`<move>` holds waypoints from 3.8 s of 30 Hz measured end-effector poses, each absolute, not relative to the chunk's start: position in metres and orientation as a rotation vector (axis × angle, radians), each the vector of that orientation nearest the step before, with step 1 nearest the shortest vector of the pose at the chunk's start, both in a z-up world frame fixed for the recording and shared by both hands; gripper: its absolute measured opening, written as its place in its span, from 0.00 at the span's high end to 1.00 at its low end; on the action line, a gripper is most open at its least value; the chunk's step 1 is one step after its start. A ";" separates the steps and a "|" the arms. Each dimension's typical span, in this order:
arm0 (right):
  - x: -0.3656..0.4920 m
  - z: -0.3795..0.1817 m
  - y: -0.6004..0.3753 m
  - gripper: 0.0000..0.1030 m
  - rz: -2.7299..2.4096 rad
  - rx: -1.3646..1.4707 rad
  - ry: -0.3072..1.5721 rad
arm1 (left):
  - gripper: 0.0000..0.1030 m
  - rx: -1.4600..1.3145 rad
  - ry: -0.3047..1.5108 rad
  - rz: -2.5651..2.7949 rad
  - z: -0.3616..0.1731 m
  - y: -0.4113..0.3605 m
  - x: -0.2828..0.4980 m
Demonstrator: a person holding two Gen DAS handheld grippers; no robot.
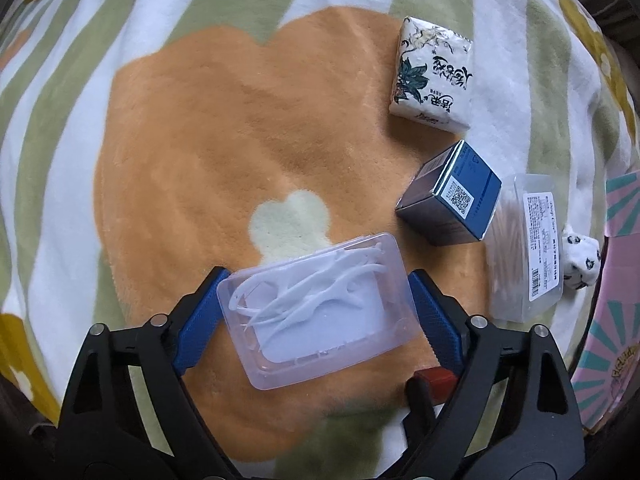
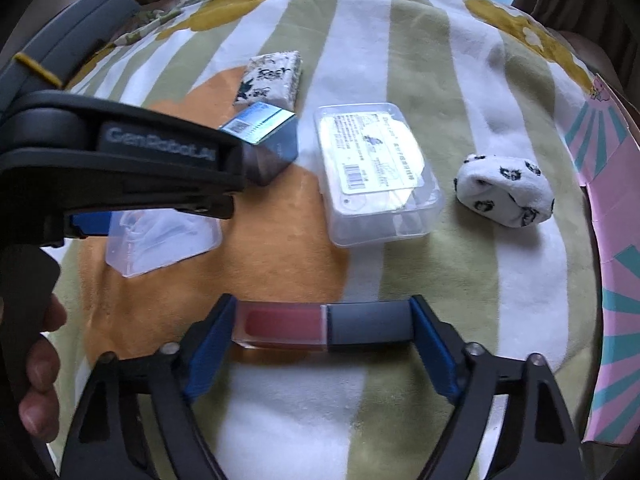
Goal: Organize objects
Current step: 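Grasp the clear plastic case with the left tool while the right tool grasps the lipstick, then carry the clear case and lipstick over the cardboard box with both tools, then open both tools to release the clear case and lipstick into the box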
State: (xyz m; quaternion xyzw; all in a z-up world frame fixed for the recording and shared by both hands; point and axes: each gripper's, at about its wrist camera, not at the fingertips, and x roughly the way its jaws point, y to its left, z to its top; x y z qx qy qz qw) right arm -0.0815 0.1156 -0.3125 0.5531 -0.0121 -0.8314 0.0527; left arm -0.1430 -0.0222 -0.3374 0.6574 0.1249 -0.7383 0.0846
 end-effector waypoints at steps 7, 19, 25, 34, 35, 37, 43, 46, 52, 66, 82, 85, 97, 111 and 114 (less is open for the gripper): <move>-0.083 -0.309 0.116 0.23 -2.519 1.688 -0.052 | 0.15 1.950 0.393 -2.225 -0.332 -0.023 -0.146; -0.086 -0.260 0.118 0.23 -2.544 1.636 -0.048 | 0.15 1.878 0.393 -2.307 -0.280 -0.032 -0.147; -0.068 -0.205 0.127 0.23 -2.582 1.576 -0.050 | 0.15 1.818 0.364 -2.392 -0.235 -0.044 -0.121; -0.062 -0.114 0.142 0.23 -2.635 1.504 -0.080 | 0.15 1.725 0.234 -2.565 -0.140 -0.060 -0.084; -0.061 -0.106 0.144 0.23 -2.635 1.501 -0.081 | 0.15 1.713 0.224 -2.580 -0.132 -0.058 -0.080; -0.055 -0.089 0.148 0.23 -2.636 1.492 -0.085 | 0.15 1.682 0.206 -2.613 -0.113 -0.058 -0.073; -0.037 -0.062 0.158 0.23 -2.630 1.514 -0.121 | 0.15 1.629 0.144 -2.678 -0.075 -0.051 -0.047; -0.031 -0.056 0.163 0.23 -2.650 1.497 -0.117 | 0.15 1.621 0.151 -2.694 -0.069 -0.048 -0.036; -0.028 -0.045 0.173 0.23 -2.682 1.474 -0.141 | 0.15 1.619 0.139 -2.729 -0.061 -0.041 -0.031; -0.027 -0.023 0.221 0.23 -2.806 1.450 -0.234 | 0.15 1.633 0.044 -2.879 -0.039 0.005 -0.071; 0.017 -0.033 0.341 0.23 -3.003 1.621 -0.516 | 0.15 1.840 -0.160 -3.124 -0.033 0.160 -0.129; 0.022 -0.045 0.358 0.23 -3.004 1.676 -0.568 | 0.15 1.883 -0.229 -3.156 -0.037 0.196 -0.138; 0.017 -0.116 0.405 0.23 -2.892 1.875 -0.715 | 0.15 2.111 -0.583 -3.104 -0.098 0.325 -0.171; -0.014 -0.224 0.425 0.23 -2.687 2.011 -0.785 | 0.15 2.253 -1.185 -2.884 -0.228 0.420 -0.188; -0.016 -0.237 0.424 0.23 -2.675 2.011 -0.783 | 0.15 2.277 -1.274 -2.830 -0.249 0.428 -0.190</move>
